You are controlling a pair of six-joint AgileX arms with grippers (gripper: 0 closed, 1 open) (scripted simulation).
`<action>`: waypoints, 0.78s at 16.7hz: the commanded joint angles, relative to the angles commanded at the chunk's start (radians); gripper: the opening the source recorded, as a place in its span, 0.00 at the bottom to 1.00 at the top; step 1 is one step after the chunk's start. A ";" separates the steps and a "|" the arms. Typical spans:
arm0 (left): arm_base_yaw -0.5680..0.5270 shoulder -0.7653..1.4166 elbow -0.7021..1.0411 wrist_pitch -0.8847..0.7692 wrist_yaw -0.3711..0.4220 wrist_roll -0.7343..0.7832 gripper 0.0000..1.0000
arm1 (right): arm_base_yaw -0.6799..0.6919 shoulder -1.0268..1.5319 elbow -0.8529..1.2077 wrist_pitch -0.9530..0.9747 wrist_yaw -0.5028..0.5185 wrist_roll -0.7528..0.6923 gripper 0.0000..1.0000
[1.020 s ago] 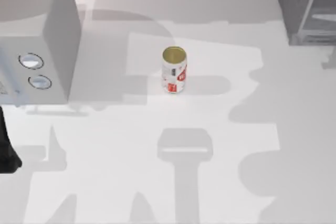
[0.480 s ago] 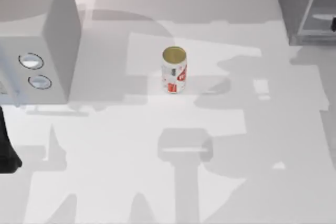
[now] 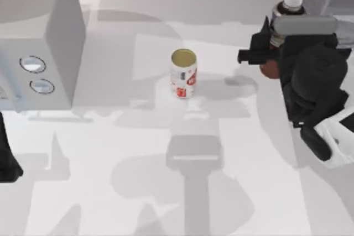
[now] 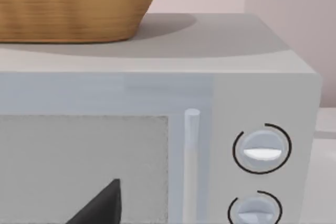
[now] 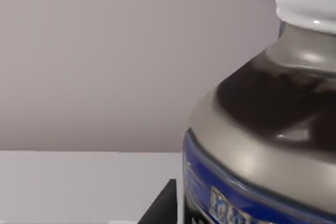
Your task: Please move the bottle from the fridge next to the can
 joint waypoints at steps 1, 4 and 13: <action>0.000 0.000 0.000 0.000 0.000 0.000 1.00 | 0.030 0.008 0.001 0.009 0.030 -0.001 0.00; 0.000 0.000 0.000 0.000 0.000 0.000 1.00 | 0.058 0.015 0.001 0.017 0.058 -0.002 0.00; 0.000 0.000 0.000 0.000 0.000 0.000 1.00 | 0.058 0.015 0.001 0.017 0.058 -0.002 0.00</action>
